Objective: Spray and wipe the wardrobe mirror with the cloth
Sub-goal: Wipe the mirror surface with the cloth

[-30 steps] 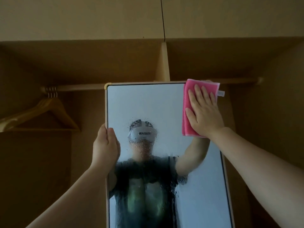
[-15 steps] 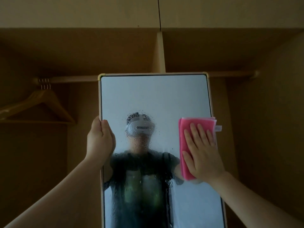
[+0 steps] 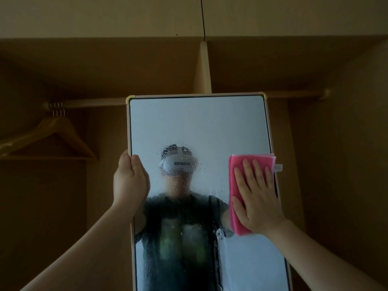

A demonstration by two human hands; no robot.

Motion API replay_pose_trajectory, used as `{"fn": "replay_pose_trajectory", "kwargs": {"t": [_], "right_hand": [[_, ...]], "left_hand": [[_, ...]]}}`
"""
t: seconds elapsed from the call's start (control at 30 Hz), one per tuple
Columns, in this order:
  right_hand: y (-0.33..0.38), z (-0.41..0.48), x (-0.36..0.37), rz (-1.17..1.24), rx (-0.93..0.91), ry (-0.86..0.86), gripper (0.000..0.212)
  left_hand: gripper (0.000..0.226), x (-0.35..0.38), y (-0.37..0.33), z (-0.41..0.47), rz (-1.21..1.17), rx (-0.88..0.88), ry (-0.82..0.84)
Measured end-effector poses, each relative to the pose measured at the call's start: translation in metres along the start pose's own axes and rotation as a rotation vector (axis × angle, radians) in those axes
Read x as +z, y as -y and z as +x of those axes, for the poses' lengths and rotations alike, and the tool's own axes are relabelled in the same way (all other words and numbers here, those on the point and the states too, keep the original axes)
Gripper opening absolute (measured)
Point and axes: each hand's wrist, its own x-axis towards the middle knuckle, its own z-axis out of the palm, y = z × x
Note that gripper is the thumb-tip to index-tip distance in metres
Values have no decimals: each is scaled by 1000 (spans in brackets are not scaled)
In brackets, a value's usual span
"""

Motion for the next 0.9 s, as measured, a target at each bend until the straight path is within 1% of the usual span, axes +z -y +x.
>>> {"fn": "replay_pose_trajectory", "kwargs": {"t": [0.17, 0.47, 0.57, 0.7, 0.9], "right_hand": [[1, 10, -3, 16, 6, 17, 67], [1, 50, -26, 46, -17, 22, 63], [0, 76, -35, 31, -20, 26, 61], [3, 119, -45, -1, -10, 19, 63], [0, 152, -51, -44, -22, -11, 66]], "left_hand": [[30, -1, -4, -3, -58, 3, 9], [29, -4, -10, -5, -58, 15, 21], [29, -2, -8, -5, -87, -1, 19], [30, -2, -7, -4, -67, 9, 29], [30, -1, -8, -3, -73, 3, 29]]}}
